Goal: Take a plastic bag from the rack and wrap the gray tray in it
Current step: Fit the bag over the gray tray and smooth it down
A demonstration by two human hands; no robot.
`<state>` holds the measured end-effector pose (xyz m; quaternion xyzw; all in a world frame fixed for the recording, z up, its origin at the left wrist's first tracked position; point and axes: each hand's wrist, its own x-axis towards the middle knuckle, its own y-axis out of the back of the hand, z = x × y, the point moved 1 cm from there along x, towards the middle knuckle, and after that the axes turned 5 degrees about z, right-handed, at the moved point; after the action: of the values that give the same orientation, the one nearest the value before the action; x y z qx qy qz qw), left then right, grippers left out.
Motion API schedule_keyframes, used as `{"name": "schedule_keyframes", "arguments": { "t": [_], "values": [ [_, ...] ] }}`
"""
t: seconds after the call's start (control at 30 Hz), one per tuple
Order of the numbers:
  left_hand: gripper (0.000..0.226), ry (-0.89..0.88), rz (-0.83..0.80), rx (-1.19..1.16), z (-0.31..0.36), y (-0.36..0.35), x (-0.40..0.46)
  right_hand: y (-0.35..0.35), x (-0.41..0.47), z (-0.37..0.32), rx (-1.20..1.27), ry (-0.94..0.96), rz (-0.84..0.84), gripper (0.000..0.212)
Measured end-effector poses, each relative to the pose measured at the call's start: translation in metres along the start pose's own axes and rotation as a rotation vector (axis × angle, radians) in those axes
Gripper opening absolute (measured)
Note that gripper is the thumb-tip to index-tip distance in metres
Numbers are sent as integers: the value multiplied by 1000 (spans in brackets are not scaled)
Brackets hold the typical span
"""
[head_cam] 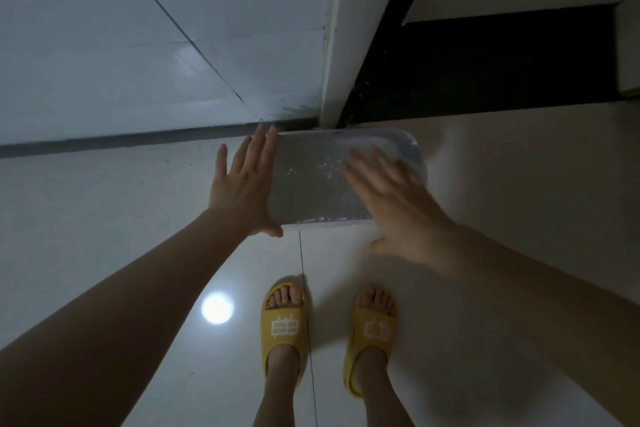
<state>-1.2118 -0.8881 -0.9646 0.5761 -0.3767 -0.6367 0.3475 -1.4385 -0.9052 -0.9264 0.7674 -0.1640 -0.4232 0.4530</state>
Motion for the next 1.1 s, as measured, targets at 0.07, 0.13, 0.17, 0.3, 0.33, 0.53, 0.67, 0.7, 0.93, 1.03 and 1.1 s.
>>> {"name": "schedule_keyframes", "arguments": {
  "t": [0.07,0.13,0.17,0.3,0.33,0.53,0.67,0.7,0.93,1.03,1.1],
  "values": [
    [159,6,0,-3,1,-1,-1,-11,-2,-10,11,35,-90,109],
    [159,6,4,-9,0,-2,-1,-21,-3,-11,-1,17,-114,86],
    [158,3,9,-12,-2,-2,-1,-25,-4,-10,-5,8,-94,73],
    [157,11,27,-19,-4,-7,-2,-41,-8,-6,-59,-16,-19,58],
    [156,19,30,-18,-4,-9,-2,-42,-7,-4,-56,-19,-11,56],
    [155,27,27,-6,-5,-7,-6,-37,-5,-6,-112,-43,69,54],
    [157,15,31,-24,-5,1,-9,-25,-6,2,40,-5,73,105],
    [157,7,35,-31,-6,3,-9,-16,-4,5,40,-8,126,119],
    [159,4,29,-63,-5,-4,-4,8,12,43,176,-255,-7,153],
    [158,31,21,-41,-4,-8,-4,2,12,47,167,-265,-21,153],
    [155,36,9,-4,-4,-8,-3,-1,11,48,134,-270,0,153]
  ]
}}
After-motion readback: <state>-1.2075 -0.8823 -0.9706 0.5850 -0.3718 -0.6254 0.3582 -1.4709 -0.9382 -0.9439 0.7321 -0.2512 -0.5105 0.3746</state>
